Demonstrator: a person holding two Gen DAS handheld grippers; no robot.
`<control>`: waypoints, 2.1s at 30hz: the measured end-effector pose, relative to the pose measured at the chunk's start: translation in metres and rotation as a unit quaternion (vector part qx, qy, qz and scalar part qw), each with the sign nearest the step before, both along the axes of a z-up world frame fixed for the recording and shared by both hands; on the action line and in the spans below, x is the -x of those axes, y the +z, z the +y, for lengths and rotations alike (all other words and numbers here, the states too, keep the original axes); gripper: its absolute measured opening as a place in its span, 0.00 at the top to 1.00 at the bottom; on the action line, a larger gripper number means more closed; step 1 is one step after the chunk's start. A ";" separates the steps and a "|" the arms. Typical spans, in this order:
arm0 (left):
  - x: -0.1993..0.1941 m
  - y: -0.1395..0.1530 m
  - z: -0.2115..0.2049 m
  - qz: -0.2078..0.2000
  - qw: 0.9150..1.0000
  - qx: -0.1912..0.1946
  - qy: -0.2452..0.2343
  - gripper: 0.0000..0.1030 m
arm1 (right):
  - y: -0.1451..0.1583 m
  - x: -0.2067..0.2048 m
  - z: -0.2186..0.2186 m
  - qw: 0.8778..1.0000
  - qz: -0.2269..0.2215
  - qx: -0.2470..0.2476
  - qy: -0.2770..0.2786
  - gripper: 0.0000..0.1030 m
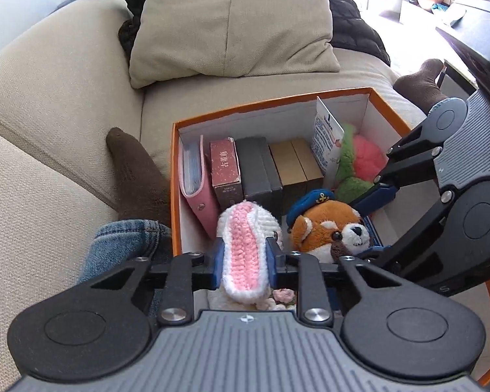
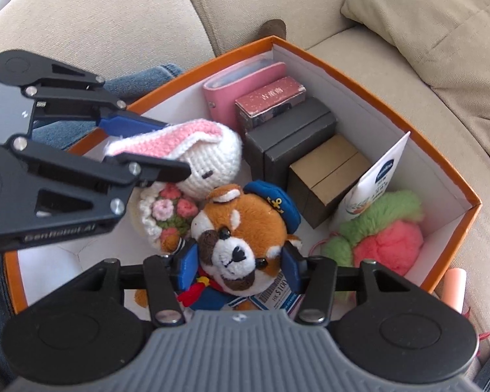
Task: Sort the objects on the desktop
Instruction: 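Lower the bunny and teddy bear into the shoebox and open the left tool, then move both tools out of the shoebox toward the feather toy and pink toy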
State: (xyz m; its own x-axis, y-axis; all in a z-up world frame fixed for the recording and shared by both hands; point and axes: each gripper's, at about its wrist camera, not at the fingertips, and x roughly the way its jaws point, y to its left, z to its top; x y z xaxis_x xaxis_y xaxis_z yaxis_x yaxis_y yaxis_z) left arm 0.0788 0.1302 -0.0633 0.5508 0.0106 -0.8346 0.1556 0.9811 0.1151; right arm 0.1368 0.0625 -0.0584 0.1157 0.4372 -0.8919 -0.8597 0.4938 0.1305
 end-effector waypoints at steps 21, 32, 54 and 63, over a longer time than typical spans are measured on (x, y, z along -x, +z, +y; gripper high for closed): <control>-0.015 -0.010 0.003 0.039 0.998 0.042 -0.016 0.78 | -0.015 -0.015 0.007 0.999 0.032 0.016 -0.039 0.47; 0.006 0.007 0.018 0.014 0.997 0.077 0.004 0.77 | -0.019 -0.011 0.018 0.996 0.033 0.021 -0.078 0.47; 0.042 0.066 -0.047 -0.046 0.993 0.100 -0.037 0.76 | 0.103 0.032 -0.098 0.981 -0.086 -0.097 -0.144 0.48; 0.023 0.055 -0.124 -0.025 0.989 0.115 -0.095 0.73 | 0.072 0.023 -0.188 0.966 -0.091 -0.059 -0.234 0.55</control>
